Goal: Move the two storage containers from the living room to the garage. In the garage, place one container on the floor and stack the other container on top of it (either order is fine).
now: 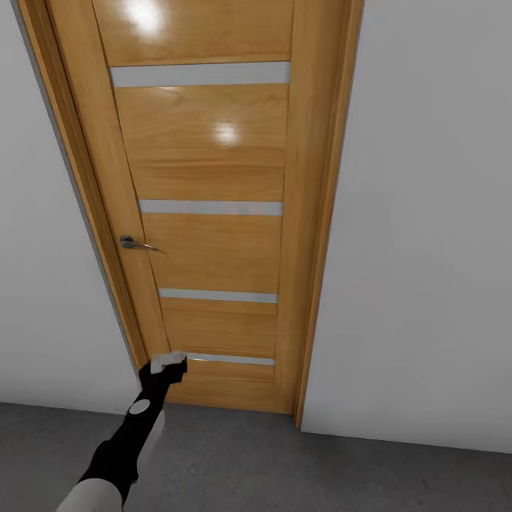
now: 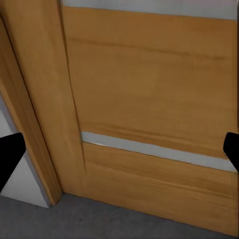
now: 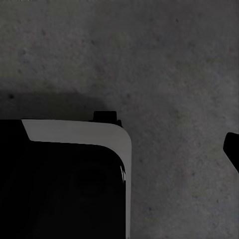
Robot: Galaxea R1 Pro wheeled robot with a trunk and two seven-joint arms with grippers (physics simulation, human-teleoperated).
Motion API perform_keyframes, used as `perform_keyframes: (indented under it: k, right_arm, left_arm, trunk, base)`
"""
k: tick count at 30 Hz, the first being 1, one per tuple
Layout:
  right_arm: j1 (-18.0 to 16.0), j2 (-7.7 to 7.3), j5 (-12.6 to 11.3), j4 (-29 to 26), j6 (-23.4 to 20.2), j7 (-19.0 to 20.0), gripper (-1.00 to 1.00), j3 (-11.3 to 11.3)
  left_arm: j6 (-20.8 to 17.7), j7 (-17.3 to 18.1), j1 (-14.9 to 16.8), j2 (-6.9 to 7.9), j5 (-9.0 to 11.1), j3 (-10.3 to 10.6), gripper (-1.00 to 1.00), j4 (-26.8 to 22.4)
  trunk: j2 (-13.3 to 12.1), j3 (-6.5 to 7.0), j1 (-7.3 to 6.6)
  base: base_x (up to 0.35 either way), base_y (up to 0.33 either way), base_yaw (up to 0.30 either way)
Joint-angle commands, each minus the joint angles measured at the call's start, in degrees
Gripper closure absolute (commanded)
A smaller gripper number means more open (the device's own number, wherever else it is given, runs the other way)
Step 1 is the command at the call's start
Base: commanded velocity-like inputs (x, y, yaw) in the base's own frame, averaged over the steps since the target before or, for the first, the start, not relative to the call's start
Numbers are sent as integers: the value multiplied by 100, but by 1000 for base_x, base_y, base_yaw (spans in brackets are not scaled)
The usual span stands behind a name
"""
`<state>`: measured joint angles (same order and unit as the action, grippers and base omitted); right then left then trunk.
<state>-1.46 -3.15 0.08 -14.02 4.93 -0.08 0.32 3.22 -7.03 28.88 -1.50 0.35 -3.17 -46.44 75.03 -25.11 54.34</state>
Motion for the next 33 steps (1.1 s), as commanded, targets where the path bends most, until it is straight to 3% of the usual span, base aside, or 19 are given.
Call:
perform_keyframes:
  k: [1,5,7,8,11,14,15,33]
  right_arm:
    - [-3,-1,1,5,18,-1,-100,3]
    - [-3,-1,2,5,18,-1,-100,3]
    - [-3,-1,6,5,17,-1,-100,3]
    - [-3,-1,7,5,17,-1,-100,3]
    - [-3,-1,6,5,17,-1,-100,3]
    - [-3,-1,3,5,20,-1,-100,3]
    - [-3,-1,1,5,21,-1,-100,3]
    - [-3,-8,1,5,25,-1,-100,3]
  left_arm:
    - [-123,-6,17,-10,5,-6,-100,-95]
    - [-649,-11,176,-25,6,3,-100,-291]
    - [-845,-10,358,-30,5,6,-100,-155]
    - [-868,-7,794,-29,2,8,-100,696]
    - [-608,-2,1068,-15,1,9,-100,1515]
    - [-414,-1,1108,-5,3,5,-100,1645]
    - [-3,0,1137,-1,3,1,-100,1767]
    - [193,0,1146,16,0,-8,-100,1822]
  trunk:
    - [3,-6,0]
    - [3,-6,0]
    - [3,-6,0]
    - [3,-6,0]
    - [3,-6,0]
    - [3,-6,0]
    - [3,-6,0]
    - [3,-6,0]
  base:
    - [5,0,0]
    - [3,0,0]
    - [1,0,0]
    - [0,0,0]
    - [0,0,0]
    - [0,0,0]
    - [0,0,0]
    - [59,0,0]
